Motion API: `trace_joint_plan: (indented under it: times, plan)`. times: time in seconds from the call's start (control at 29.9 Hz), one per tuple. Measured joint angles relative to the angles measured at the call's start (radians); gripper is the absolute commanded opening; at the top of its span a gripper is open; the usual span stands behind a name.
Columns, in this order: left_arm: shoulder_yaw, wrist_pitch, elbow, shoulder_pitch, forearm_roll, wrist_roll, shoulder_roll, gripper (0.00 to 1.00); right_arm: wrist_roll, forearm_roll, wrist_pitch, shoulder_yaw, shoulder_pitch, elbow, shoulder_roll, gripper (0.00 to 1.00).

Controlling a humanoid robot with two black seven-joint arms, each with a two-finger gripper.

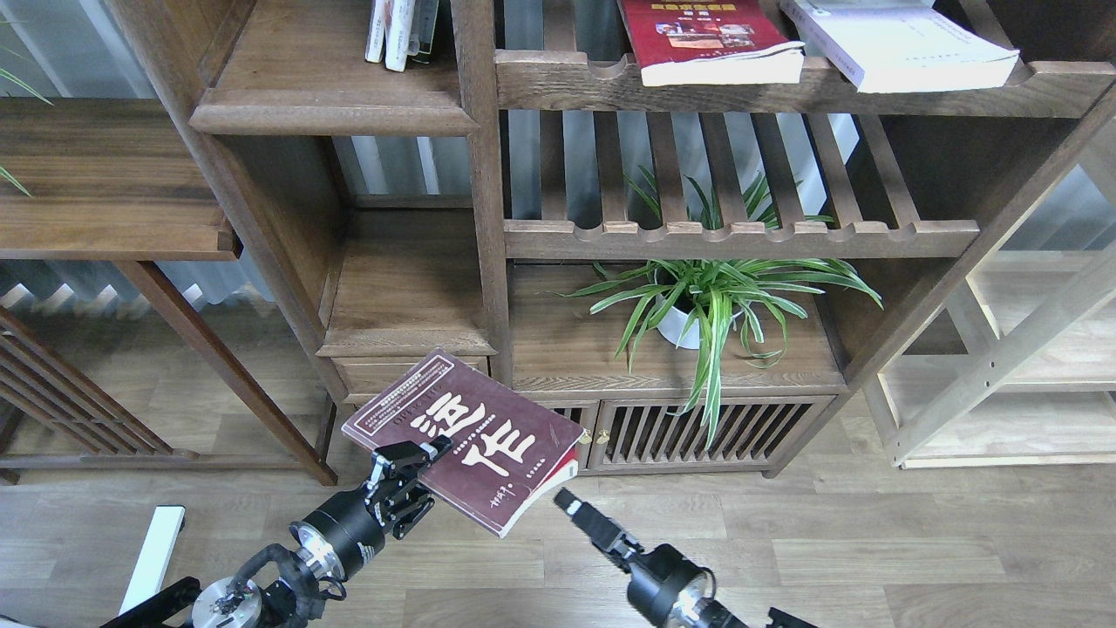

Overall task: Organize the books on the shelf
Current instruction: 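Grasp the red book with the left gripper and release right, then lift the red book with the left gripper toward the upper shelf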

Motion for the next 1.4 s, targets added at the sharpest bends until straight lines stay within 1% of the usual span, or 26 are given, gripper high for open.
trace_joint_plan:
  times: [0.1, 0.23, 0.37, 0.5, 0.57, 0.67, 0.97, 1.1, 1.2, 1.34, 1.4]
  plan:
    - [-0.001, 0.0, -0.017, 0.005, 0.044, -0.023, 0.044, 0.02, 0.001, 0.003, 0.0, 0.048, 0.0, -0.052, 0.0, 0.99]
    - [-0.005, 0.0, -0.033, 0.003, 0.096, -0.03, 0.105, 0.02, 0.001, 0.005, 0.0, 0.086, 0.001, -0.108, 0.0, 0.99]
    - [-0.013, 0.0, -0.062, -0.004, 0.188, -0.04, 0.136, 0.02, 0.001, 0.01, 0.0, 0.093, 0.009, -0.153, 0.0, 0.99]
    - [-0.06, 0.0, -0.104, -0.01, 0.318, -0.086, 0.139, 0.02, 0.001, 0.011, 0.0, 0.094, 0.011, -0.167, 0.0, 0.99]
    - [-0.09, 0.0, -0.13, -0.004, 0.374, -0.1, 0.141, 0.02, 0.001, 0.011, 0.0, 0.094, 0.012, -0.168, 0.0, 0.99]
    - [-0.153, 0.0, -0.194, 0.038, 0.462, -0.105, 0.147, 0.02, 0.001, 0.011, 0.0, 0.098, 0.012, -0.17, 0.0, 0.99]
    - [-0.411, 0.0, -0.468, 0.204, 0.768, -0.104, 0.187, 0.02, 0.001, 0.011, 0.0, 0.108, 0.013, -0.19, 0.0, 0.99]
    - [-0.524, 0.0, -0.565, 0.278, 0.882, -0.088, 0.188, 0.02, 0.001, 0.011, 0.0, 0.108, 0.013, -0.197, 0.0, 0.99]
    - [-0.608, 0.0, -0.624, 0.311, 0.925, -0.054, 0.188, 0.02, 0.001, 0.011, 0.0, 0.108, 0.014, -0.203, 0.0, 0.99]
    - [-0.727, 0.0, -0.688, 0.325, 0.942, 0.028, 0.187, 0.02, 0.001, 0.011, 0.0, 0.108, 0.015, -0.205, 0.0, 0.99]
    - [-0.788, 0.0, -0.712, 0.327, 0.943, 0.085, 0.183, 0.02, 0.001, 0.011, 0.0, 0.108, 0.015, -0.206, 0.0, 0.99]
